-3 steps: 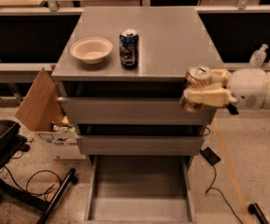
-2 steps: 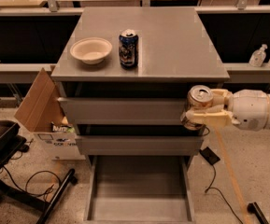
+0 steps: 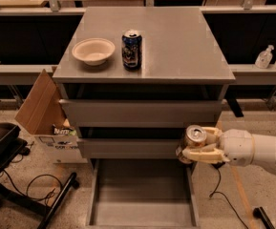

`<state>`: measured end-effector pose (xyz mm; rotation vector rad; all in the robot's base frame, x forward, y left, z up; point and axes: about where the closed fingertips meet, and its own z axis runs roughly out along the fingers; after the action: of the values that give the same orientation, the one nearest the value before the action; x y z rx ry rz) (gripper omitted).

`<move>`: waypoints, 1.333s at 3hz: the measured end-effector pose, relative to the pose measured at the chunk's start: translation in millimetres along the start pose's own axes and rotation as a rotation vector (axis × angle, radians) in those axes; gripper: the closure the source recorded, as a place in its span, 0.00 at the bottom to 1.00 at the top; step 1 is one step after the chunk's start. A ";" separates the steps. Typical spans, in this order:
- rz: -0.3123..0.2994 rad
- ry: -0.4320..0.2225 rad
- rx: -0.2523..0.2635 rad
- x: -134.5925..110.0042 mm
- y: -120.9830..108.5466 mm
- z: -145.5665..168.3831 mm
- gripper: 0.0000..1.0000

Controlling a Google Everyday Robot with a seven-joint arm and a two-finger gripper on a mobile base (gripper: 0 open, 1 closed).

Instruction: Place orange can into bottom drawer

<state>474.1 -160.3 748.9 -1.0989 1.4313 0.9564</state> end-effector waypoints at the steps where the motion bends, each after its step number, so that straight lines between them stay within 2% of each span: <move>1: 0.088 -0.020 -0.011 56.9 -5.6 10.5 1.00; 2: 0.088 -0.020 -0.011 56.9 -5.6 10.6 1.00; 3: 0.115 -0.037 -0.069 95.0 9.9 43.1 1.00; 4: 0.143 -0.026 -0.146 157.8 32.0 94.9 1.00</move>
Offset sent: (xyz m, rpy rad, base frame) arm 0.0055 0.0006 -0.0463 0.0305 0.0624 -0.0014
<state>462.4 -81.9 579.6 -1.0963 1.4518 1.1883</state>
